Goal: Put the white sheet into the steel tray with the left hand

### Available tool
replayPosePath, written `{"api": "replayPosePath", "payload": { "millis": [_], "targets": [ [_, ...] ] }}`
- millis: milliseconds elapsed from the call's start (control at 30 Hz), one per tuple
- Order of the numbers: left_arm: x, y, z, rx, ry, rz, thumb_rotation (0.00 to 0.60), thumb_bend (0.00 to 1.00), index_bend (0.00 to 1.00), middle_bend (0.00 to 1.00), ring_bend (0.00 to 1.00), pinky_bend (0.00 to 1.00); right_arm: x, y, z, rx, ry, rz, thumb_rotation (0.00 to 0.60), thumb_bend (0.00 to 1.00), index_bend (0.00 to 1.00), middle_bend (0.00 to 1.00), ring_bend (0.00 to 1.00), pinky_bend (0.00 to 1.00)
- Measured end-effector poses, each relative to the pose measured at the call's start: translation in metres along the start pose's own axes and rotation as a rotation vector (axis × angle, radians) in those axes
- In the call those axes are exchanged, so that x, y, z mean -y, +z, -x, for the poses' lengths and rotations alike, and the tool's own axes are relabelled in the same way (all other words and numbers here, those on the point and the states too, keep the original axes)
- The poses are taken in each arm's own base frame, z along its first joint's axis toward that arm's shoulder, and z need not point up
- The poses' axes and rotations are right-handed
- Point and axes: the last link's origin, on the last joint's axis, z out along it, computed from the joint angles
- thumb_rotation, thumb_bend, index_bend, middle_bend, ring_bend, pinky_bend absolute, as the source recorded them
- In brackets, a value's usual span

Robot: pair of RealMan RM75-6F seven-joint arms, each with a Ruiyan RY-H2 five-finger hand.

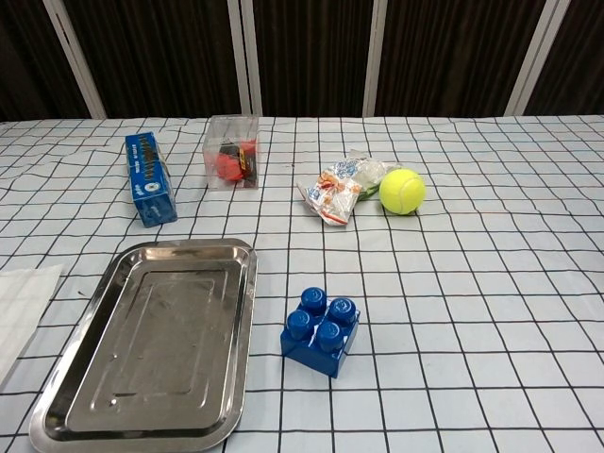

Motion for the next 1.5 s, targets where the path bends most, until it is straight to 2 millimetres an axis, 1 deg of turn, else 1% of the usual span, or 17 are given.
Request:
{"api": "replayPosePath", "payload": {
  "millis": [133, 367, 600, 767, 867, 1133, 1367, 1500],
  "targets": [
    [-0.004, 0.009, 0.004, -0.006, 0.026, 0.004, 0.600, 0.18, 0.36, 0.00, 0.00, 0.00, 0.000, 0.000, 0.000, -0.002, 0.004, 0.001, 0.600, 0.31, 0.00, 0.00, 0.00, 0.00],
    [-0.010, 0.022, 0.006, 0.010, 0.027, 0.024, 0.600, 0.18, 0.37, 0.00, 0.00, 0.00, -0.001, 0.000, -0.001, -0.007, 0.009, 0.001, 0.600, 0.31, 0.00, 0.00, 0.00, 0.00],
    [-0.014, 0.022, 0.006, 0.033, 0.036, 0.042, 0.600, 0.20, 0.39, 0.00, 0.00, 0.00, -0.001, 0.000, -0.002, -0.013, 0.017, 0.003, 0.600, 0.31, 0.00, 0.00, 0.00, 0.00],
    [-0.015, 0.026, 0.006, 0.052, 0.036, 0.049, 0.600, 0.25, 0.40, 0.00, 0.00, 0.00, -0.001, -0.001, -0.002, -0.014, 0.018, 0.002, 0.600, 0.31, 0.00, 0.00, 0.00, 0.00],
    [-0.016, 0.031, 0.005, 0.058, 0.042, 0.059, 0.600, 0.27, 0.40, 0.00, 0.00, 0.00, -0.001, -0.001, -0.003, -0.015, 0.020, 0.003, 0.600, 0.31, 0.00, 0.00, 0.00, 0.00],
    [-0.020, 0.039, 0.003, 0.083, 0.059, 0.075, 0.600, 0.27, 0.41, 0.00, 0.00, 0.00, -0.001, -0.001, -0.004, -0.021, 0.025, -0.001, 0.600, 0.31, 0.00, 0.00, 0.00, 0.00],
    [-0.022, 0.043, 0.001, 0.103, 0.078, 0.093, 0.600, 0.27, 0.41, 0.00, 0.00, 0.00, -0.001, -0.002, -0.004, -0.024, 0.028, -0.002, 0.600, 0.31, 0.00, 0.00, 0.00, 0.00],
    [-0.022, 0.042, -0.003, 0.094, 0.073, 0.094, 0.600, 0.27, 0.40, 0.00, 0.00, 0.00, -0.001, -0.002, -0.005, -0.027, 0.029, 0.000, 0.600, 0.31, 0.00, 0.00, 0.00, 0.00]
  ]
}}
